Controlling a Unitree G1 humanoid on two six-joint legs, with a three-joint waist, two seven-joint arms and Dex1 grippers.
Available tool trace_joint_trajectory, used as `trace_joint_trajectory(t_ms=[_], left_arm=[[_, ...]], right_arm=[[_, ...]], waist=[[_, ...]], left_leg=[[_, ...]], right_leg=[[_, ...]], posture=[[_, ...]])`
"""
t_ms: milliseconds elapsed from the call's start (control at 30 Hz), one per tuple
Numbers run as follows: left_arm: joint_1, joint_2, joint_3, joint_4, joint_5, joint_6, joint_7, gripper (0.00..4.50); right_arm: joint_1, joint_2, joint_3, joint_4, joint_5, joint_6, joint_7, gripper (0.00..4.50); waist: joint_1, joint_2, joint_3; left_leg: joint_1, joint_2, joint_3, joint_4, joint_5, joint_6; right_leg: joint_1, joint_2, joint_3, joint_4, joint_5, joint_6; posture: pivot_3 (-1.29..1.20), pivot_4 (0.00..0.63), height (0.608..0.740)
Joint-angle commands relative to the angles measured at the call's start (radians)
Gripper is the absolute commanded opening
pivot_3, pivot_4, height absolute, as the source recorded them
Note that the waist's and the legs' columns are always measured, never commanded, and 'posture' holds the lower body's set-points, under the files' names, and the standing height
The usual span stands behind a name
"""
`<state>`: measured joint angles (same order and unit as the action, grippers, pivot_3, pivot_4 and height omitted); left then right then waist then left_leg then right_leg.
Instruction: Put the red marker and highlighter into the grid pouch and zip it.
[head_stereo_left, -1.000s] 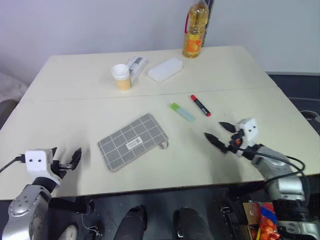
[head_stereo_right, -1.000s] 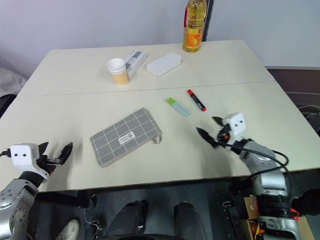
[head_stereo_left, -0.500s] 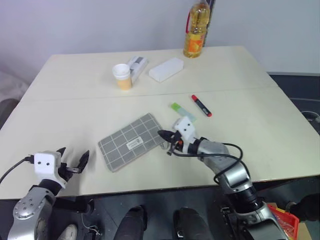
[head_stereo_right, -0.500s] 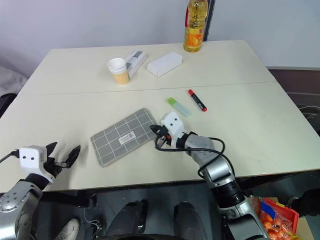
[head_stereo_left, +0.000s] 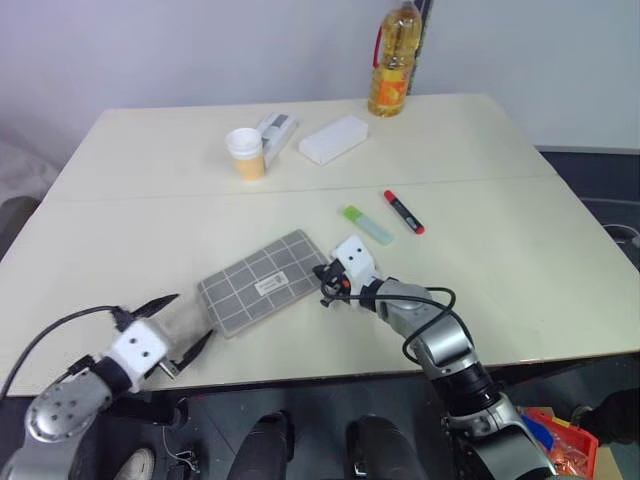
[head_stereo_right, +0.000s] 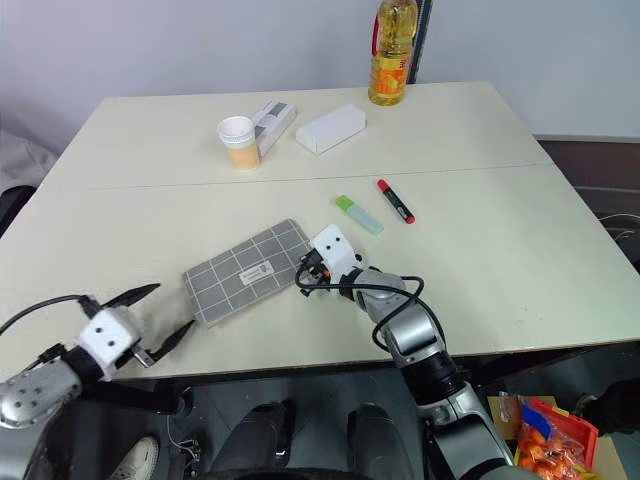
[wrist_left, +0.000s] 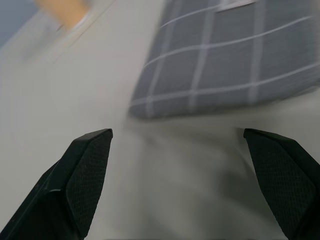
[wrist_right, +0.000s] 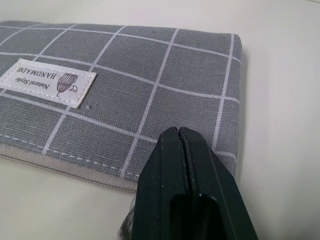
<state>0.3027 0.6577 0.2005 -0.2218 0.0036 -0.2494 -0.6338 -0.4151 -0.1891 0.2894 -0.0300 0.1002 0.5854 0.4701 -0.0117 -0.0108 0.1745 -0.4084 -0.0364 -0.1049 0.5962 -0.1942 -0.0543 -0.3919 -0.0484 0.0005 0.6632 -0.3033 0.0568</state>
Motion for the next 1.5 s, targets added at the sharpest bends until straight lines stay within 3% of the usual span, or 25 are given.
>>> trace_joint_trajectory(t_ms=[33, 133, 200, 267, 467, 500, 700, 800, 1000, 1133, 1467, 1500], left_arm=[[-0.096, 0.012, -0.056, 0.057, 0.076, -0.142, 0.019, 4.5], [-0.169, 0.016, -0.101, 0.125, 0.113, -0.247, 0.023, 4.5], [-0.193, 0.017, -0.118, 0.158, 0.108, -0.298, 0.016, 3.98], [-0.214, 0.016, -0.136, 0.181, 0.088, -0.327, 0.004, 3.24], [-0.236, 0.017, -0.148, 0.221, 0.029, -0.375, -0.014, 0.29], [-0.234, 0.015, -0.147, 0.22, 0.016, -0.371, -0.017, 0.14], [-0.197, -0.034, -0.135, 0.159, -0.085, -0.199, -0.002, 0.14], [-0.183, -0.068, -0.122, 0.137, -0.065, -0.152, 0.042, 0.0], [-0.184, -0.147, -0.139, 0.121, -0.005, -0.108, 0.142, 0.0], [-0.185, -0.176, -0.153, 0.126, 0.003, -0.114, 0.155, 0.0], [-0.152, -0.173, -0.171, 0.11, -0.006, -0.148, 0.123, 0.0], [-0.152, -0.174, -0.172, 0.109, -0.005, -0.149, 0.123, 0.0]], right_arm=[[-0.006, 0.011, -0.004, 0.005, -0.007, 0.006, -0.011, 0.04], [-0.005, 0.019, -0.003, 0.006, -0.011, 0.006, -0.018, 0.04], [-0.005, 0.022, -0.003, 0.007, -0.014, 0.005, -0.022, 0.0], [-0.004, 0.024, -0.002, 0.007, -0.016, 0.004, -0.024, 0.0], [-0.003, 0.03, -0.005, -0.001, -0.015, 0.001, -0.03, 0.0], [-0.003, 0.032, -0.008, -0.003, -0.013, -0.001, -0.031, 0.0], [-0.025, 0.033, -0.071, -0.018, 0.022, -0.045, -0.028, 0.0], [-0.047, 0.006, -0.149, -0.027, 0.064, -0.029, -0.017, 0.84], [-0.039, -0.087, -0.209, -0.065, 0.14, 0.008, 0.09, 3.76], [-0.021, -0.111, -0.172, -0.089, 0.147, 0.03, 0.13, 3.76], [-0.063, -0.039, -0.144, 0.016, 0.101, 0.014, 0.057, 3.76], [-0.067, -0.033, -0.143, 0.023, 0.097, 0.009, 0.05, 3.52]], waist=[[-0.001, 0.0, 0.0], [-0.001, 0.0, 0.0], [-0.006, 0.0, 0.0], [-0.006, 0.0, 0.0], [-0.005, 0.0, 0.0], [-0.005, 0.0, 0.0], [-0.007, 0.0, 0.0], [-0.006, 0.001, 0.0], [-0.003, 0.0, 0.0], [-0.007, 0.001, 0.0], [-0.004, 0.001, 0.0], [-0.004, 0.001, 0.0]], left_leg=[[0.0, 0.0, 0.0, 0.0, 0.0, 0.0], [0.0, 0.0, 0.0, 0.0, 0.0, 0.0], [0.0, 0.0, 0.001, 0.0, 0.0, 0.0], [0.0, 0.0, 0.001, -0.001, 0.0, 0.0], [0.0, 0.0, 0.0, -0.001, 0.0, 0.0], [0.0, 0.0, 0.0, -0.001, 0.0, 0.0], [0.0, 0.0, 0.0, -0.001, 0.0, 0.0], [0.0, 0.0, 0.0, -0.001, 0.0, 0.0], [0.0, 0.0, 0.0, -0.001, 0.0, 0.0], [0.0, 0.0, 0.0, -0.001, 0.0, 0.0], [0.0, 0.0, 0.0, -0.001, 0.0, 0.0], [0.0, 0.0, 0.0, -0.001, 0.0, 0.0]], right_leg=[[0.0, 0.0, 0.0, 0.0, 0.0, 0.0], [0.0, 0.001, -0.001, 0.001, 0.001, 0.002], [0.0, 0.001, 0.0, 0.001, 0.002, 0.004], [-0.001, 0.001, 0.0, 0.001, 0.003, 0.005], [-0.001, 0.001, -0.001, 0.001, 0.003, 0.005], [-0.001, 0.001, -0.001, 0.001, 0.003, 0.005], [-0.001, 0.001, -0.001, 0.002, 0.003, 0.005], [-0.001, 0.001, -0.001, 0.002, 0.003, 0.005], [0.0, 0.001, -0.001, 0.002, 0.003, 0.006], [0.0, 0.002, -0.001, 0.002, 0.003, 0.006], [0.0, 0.002, -0.001, 0.002, 0.003, 0.006], [0.0, 0.002, -0.001, 0.002, 0.003, 0.006]], posture=[[0.0, 0.15, 0.74], [0.0, 0.15, 0.74], [0.0, 0.15, 0.74], [0.0, 0.15, 0.74], [0.0, 0.15, 0.74], [0.0, 0.15, 0.74], [0.0, 0.15, 0.74], [0.0, 0.15, 0.74], [0.0, 0.15, 0.74], [0.0, 0.15, 0.74], [0.0, 0.15, 0.74], [0.0, 0.15, 0.74]])
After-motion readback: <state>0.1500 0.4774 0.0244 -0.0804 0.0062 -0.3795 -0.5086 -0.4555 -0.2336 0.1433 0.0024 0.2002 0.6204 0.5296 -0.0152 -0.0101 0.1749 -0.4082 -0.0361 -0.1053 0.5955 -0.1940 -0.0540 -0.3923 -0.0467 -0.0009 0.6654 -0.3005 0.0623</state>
